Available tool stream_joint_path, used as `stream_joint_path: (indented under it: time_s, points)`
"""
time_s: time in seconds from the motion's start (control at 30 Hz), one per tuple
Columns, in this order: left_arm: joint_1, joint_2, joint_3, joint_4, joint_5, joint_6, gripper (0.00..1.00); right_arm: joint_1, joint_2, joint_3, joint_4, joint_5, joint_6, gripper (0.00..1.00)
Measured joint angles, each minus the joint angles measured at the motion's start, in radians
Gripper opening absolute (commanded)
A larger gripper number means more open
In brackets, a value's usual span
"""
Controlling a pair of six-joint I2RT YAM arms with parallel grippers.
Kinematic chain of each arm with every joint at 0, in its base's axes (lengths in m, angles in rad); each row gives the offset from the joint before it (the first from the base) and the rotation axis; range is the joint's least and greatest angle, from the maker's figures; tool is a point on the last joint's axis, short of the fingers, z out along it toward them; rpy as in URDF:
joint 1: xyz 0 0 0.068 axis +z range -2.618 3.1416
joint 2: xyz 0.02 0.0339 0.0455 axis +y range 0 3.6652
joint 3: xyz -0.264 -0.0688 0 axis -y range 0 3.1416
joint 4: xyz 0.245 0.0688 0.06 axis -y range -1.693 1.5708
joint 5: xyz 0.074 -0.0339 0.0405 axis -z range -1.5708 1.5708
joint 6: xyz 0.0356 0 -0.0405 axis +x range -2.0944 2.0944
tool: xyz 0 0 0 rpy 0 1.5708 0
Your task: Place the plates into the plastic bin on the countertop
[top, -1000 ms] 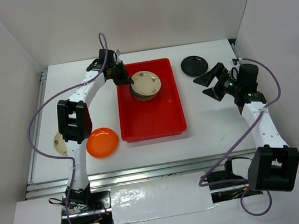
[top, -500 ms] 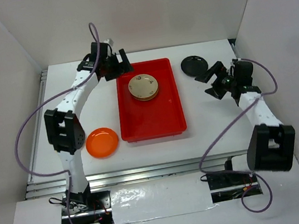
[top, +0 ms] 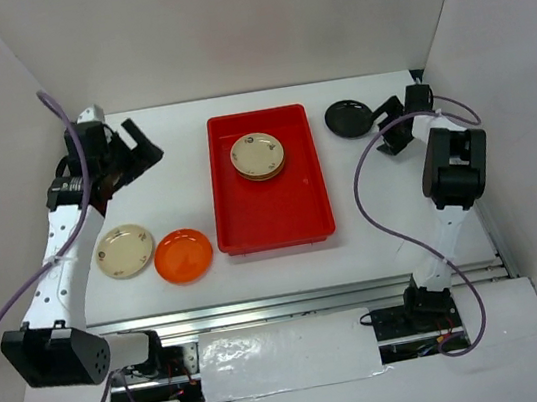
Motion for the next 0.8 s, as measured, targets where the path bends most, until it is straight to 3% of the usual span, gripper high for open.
stream_joint_path:
  time_s: [0.1, 0.33, 0.57, 0.6, 0.67, 0.7, 0.8]
  points:
    - [0.055, -0.04, -0.104, -0.043, 0.014, 0.028, 0.99, -0.003, 0.065, 0.104, -0.023, 0.017, -0.003, 0.91]
    - [0.167, -0.157, -0.356, -0.06, 0.135, 0.076, 0.99, -0.005, 0.257, 0.413, -0.159, -0.008, -0.003, 0.67]
    - [0.264, -0.211, -0.464, -0.052, 0.204, 0.101, 0.99, -0.004, 0.327, 0.53, -0.269, -0.01, 0.0, 0.44]
    - [0.273, -0.213, -0.464, -0.048, 0.21, 0.105, 0.99, -0.004, 0.333, 0.538, -0.274, -0.01, -0.001, 0.28]
    - [0.288, -0.221, -0.464, -0.046, 0.217, 0.116, 0.99, -0.003, 0.335, 0.539, -0.285, -0.008, -0.008, 0.14]
    - [0.292, -0.227, -0.464, -0.046, 0.217, 0.122, 0.99, -0.003, 0.336, 0.539, -0.292, -0.007, -0.009, 0.02]
    - [0.3, -0.256, -0.464, -0.046, 0.208, 0.125, 0.99, 0.0, 0.334, 0.536, -0.279, -0.026, -0.013, 0.0]
